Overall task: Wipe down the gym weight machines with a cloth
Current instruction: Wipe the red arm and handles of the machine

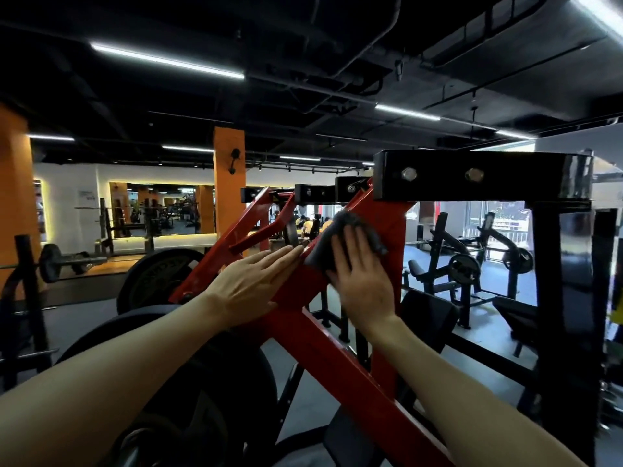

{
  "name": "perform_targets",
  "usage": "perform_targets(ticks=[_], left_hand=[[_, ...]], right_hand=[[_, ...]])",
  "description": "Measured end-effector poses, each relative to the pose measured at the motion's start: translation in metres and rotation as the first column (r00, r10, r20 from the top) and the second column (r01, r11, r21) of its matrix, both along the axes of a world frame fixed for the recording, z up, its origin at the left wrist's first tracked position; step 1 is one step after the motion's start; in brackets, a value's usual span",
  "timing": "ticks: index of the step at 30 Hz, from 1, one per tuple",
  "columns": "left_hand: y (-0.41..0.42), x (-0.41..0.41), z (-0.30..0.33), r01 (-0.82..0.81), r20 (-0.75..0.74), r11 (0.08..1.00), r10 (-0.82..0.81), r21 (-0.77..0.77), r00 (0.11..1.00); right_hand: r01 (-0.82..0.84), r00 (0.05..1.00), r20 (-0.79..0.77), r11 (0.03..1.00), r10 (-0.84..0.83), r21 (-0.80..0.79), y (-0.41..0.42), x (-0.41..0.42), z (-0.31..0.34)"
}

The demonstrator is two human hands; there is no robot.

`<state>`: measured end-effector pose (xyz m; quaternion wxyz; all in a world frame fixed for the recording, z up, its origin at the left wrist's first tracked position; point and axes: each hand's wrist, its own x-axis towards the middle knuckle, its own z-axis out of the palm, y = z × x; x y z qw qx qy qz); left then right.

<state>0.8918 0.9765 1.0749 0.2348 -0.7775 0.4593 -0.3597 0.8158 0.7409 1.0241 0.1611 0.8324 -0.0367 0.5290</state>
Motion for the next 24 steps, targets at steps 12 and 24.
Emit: perform_targets(ticks=[12, 24], left_hand=[[0.051, -0.007, -0.03, -0.367, -0.443, 0.926, 0.365, 0.084, 0.819], [0.053, 0.007, -0.04, -0.36, -0.351, 0.932, 0.351, 0.042, 0.868]], right_hand=[[-0.311, 0.947, -0.18, 0.901, 0.266, -0.301, 0.058, 0.035, -0.068], [-0.247, 0.954, -0.242, 0.919, 0.176, -0.307, 0.005, -0.006, -0.142]])
